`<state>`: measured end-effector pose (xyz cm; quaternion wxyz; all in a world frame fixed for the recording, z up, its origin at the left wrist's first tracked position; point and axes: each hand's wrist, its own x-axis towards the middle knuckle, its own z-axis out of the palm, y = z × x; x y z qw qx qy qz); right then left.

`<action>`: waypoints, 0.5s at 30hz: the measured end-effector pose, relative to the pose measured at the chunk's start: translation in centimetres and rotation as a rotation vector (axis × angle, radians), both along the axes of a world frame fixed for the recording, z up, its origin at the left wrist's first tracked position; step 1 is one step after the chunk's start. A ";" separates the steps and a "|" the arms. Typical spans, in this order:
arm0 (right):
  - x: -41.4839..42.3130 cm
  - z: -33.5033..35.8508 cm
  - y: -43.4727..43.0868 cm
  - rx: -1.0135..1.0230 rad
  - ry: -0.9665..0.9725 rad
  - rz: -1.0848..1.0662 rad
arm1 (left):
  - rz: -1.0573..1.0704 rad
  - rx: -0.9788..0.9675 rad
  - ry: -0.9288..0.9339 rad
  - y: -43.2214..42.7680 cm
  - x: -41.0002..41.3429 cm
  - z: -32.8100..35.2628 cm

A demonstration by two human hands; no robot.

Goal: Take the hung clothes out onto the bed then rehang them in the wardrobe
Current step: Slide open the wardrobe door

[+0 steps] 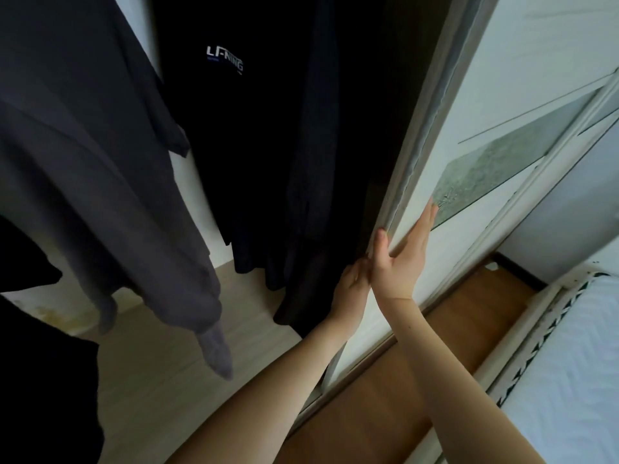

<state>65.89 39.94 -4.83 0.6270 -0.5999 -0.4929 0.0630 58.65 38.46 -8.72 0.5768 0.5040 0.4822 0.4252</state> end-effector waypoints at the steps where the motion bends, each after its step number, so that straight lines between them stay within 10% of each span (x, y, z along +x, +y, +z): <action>1: 0.3 0.0 0.2 0.003 -0.005 -0.001 | 0.012 -0.006 -0.011 0.1 0.2 0.0; 15: 0.6 0.7 -1.8 -0.059 -0.005 0.007 | -0.098 0.030 0.176 -2.6 -3.4 3.9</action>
